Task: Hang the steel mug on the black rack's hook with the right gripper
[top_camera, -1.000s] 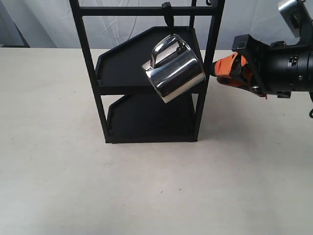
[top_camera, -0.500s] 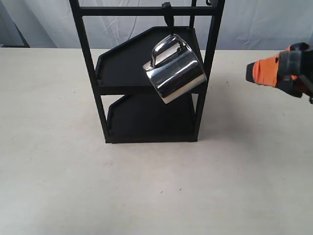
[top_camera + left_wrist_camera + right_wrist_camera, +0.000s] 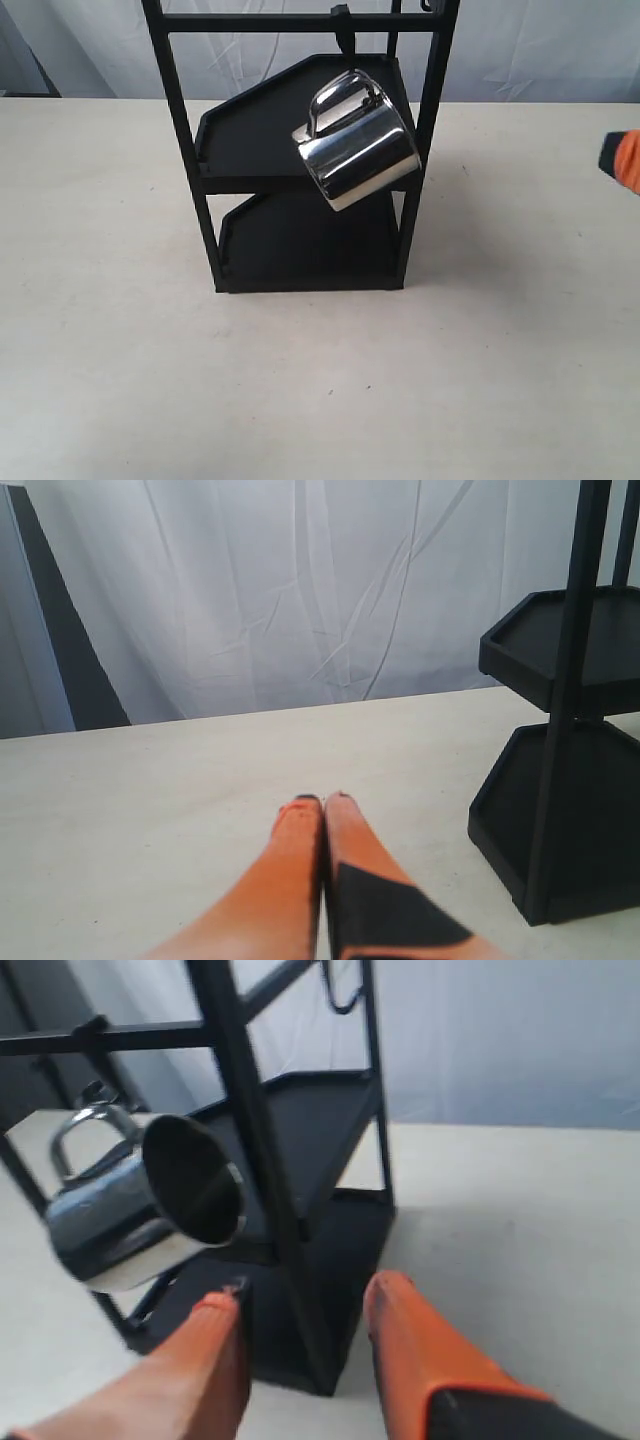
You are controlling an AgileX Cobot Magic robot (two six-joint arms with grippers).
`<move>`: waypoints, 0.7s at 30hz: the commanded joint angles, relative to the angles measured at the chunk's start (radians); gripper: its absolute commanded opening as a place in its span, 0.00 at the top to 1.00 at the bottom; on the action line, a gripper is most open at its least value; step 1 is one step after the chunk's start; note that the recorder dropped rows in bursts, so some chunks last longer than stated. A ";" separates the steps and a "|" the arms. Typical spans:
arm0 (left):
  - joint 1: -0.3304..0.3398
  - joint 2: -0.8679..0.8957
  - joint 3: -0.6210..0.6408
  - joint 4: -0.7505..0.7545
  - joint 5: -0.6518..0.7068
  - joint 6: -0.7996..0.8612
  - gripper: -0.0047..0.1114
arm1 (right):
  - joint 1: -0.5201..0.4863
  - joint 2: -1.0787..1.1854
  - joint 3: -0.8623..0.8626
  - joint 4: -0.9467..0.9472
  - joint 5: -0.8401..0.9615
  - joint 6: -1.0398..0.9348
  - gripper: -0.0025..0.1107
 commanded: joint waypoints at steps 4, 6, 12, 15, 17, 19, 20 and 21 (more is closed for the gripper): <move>-0.005 -0.005 0.000 0.003 -0.005 -0.002 0.95 | -0.012 -0.446 0.477 0.011 -0.311 -0.004 0.63; -0.005 -0.005 0.000 0.003 -0.005 -0.002 0.95 | -0.061 -0.526 0.506 0.034 -0.312 -0.002 0.63; -0.005 -0.005 0.000 0.003 -0.005 -0.002 0.95 | -0.121 -0.559 0.506 -0.020 -0.265 -0.002 0.63; -0.005 -0.005 0.000 0.003 -0.005 -0.002 0.95 | -0.121 -0.559 0.506 -0.020 -0.265 -0.002 0.63; -0.005 -0.005 0.000 0.003 -0.005 -0.002 0.95 | -0.121 -0.559 0.506 -0.020 -0.265 -0.002 0.63; -0.005 -0.005 0.000 0.003 -0.005 -0.002 0.95 | -0.121 -0.559 0.506 -0.020 -0.265 -0.002 0.63; -0.005 -0.005 0.000 0.003 -0.005 -0.002 0.95 | -0.121 -0.559 0.506 -0.020 -0.265 -0.002 0.63; -0.005 -0.005 0.000 0.003 -0.005 -0.002 0.95 | -0.121 -0.559 0.506 -0.020 -0.265 -0.002 0.63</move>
